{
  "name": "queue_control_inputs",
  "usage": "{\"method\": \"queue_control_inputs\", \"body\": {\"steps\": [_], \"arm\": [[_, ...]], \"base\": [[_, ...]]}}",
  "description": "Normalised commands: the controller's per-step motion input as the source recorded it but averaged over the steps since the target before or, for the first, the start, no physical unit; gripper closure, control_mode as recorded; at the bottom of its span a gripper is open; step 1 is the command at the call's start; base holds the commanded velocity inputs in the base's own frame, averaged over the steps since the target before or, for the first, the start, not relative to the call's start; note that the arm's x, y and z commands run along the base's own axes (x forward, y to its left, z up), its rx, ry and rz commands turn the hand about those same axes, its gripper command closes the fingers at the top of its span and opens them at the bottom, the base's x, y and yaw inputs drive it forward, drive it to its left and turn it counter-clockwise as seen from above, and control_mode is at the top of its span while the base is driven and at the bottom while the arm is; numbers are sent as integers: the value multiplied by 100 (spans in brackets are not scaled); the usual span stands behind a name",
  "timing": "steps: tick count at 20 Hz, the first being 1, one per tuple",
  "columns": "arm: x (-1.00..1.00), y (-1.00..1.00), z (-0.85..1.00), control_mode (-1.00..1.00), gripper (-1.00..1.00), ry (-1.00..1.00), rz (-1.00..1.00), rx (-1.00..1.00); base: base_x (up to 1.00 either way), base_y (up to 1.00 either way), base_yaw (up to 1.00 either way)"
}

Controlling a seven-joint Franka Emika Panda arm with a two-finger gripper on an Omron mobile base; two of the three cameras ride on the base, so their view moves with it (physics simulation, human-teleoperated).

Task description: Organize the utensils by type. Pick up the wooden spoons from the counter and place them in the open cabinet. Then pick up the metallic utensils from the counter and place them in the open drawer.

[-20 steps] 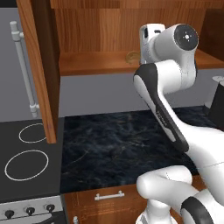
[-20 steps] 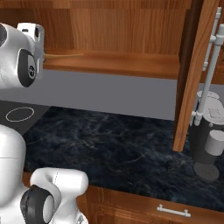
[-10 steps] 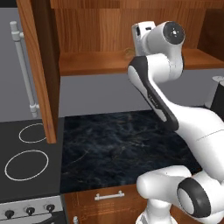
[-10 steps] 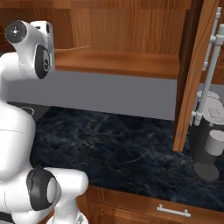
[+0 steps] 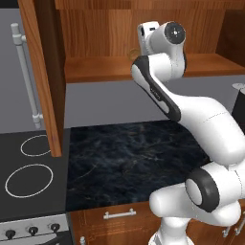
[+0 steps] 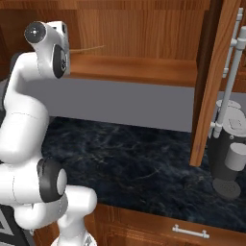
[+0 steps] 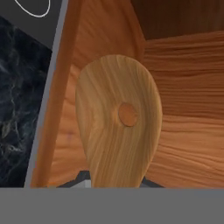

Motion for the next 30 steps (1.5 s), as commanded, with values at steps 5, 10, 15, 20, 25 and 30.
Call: {"method": "queue_control_inputs", "body": {"steps": [5,10,15,20,25,30], "arm": [[55,0,-16,-100,100,0,0,0],[39,0,-28,-100,100,0,0,0],[37,0,-26,-100,100,0,0,0],[43,0,-7,-100,100,0,0,0],[39,0,5,-100,100,0,0,0],[32,0,11,-100,100,0,0,0]], "base": [[0,0,0],[0,0,0],[0,0,0],[0,0,0],[0,0,0],[0,0,0]]}}
